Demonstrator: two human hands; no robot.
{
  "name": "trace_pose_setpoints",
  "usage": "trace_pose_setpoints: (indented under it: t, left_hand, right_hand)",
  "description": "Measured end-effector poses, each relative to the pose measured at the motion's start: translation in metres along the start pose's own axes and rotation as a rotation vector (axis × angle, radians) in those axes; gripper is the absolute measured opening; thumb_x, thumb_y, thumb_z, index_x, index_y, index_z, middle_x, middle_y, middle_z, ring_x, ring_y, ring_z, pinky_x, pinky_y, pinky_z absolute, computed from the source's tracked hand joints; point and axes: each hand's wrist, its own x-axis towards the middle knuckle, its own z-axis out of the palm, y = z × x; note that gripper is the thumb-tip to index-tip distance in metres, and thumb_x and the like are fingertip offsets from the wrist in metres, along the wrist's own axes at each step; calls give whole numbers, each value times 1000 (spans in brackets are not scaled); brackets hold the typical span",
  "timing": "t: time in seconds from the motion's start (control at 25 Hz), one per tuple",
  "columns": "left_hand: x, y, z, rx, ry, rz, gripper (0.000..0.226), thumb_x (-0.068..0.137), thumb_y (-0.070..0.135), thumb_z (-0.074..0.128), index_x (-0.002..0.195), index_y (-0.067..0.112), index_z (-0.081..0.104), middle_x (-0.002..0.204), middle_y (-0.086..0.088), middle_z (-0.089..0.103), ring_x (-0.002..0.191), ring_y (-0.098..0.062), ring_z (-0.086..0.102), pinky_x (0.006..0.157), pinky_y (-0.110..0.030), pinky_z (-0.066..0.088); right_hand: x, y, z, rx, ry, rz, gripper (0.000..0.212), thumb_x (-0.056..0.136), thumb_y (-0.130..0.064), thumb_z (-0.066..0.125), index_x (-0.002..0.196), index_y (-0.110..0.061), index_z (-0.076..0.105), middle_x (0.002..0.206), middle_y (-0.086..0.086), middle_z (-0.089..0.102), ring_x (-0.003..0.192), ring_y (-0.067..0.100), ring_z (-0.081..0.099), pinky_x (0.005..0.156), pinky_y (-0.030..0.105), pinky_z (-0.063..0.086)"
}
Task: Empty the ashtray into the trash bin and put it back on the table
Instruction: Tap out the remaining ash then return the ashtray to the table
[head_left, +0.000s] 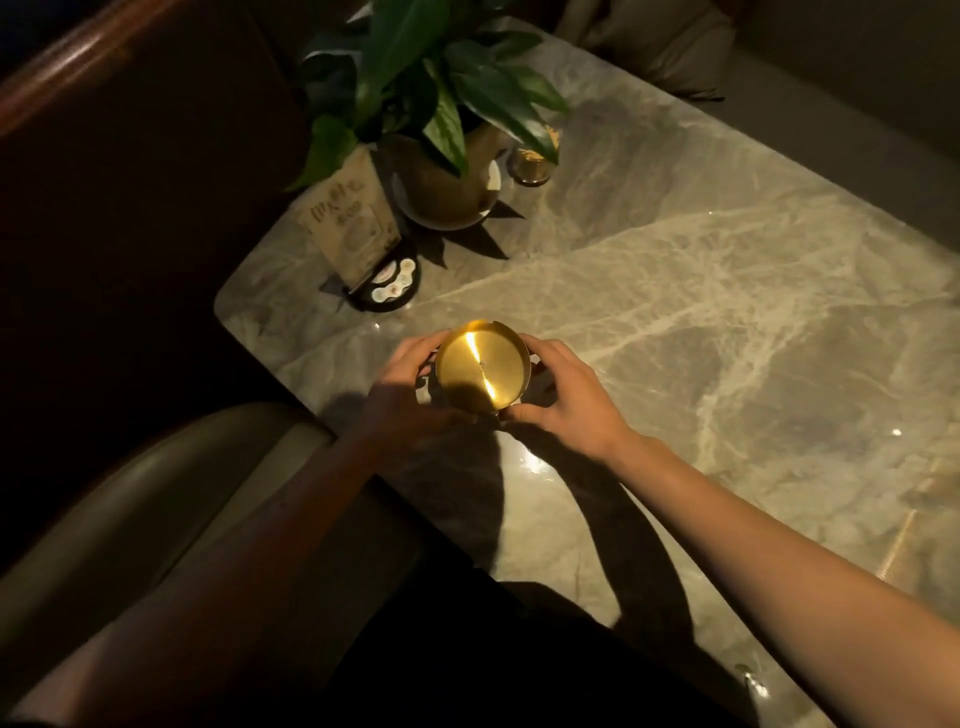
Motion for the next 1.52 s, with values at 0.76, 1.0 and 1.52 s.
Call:
trace_pose_setpoints:
  t: [0.76,1.0,1.52]
  left_hand:
    - [-6,-97,-99,-79,143,-197,98,64,10,84,146,13,31,136,8,37,129,-9,39,98,-13,34]
    - [-1,-110,-112,-80,164,-251,96,71,-2,78,150,17,26,141,5,37,130,-6,31,101,-23,35]
    - [5,-116,-113,-45,238,-195,90,62,8,76,142,13,35,140,-12,39,128,-19,42,104,-33,42]
  right_hand:
    - [93,-64,136,-180,-34,-22,84,71,-52,78,137,-15,43,128,7,54,116,24,48,96,38,45]
    - [110,-71,155,-259,-11,-14,86,68,-57,79,135,-13,46,123,7,54,114,24,48,95,38,44]
    - [122,-72,160,-281,-9,9,88,71,-54,78,140,-13,43,125,9,53,117,26,48,97,36,41]
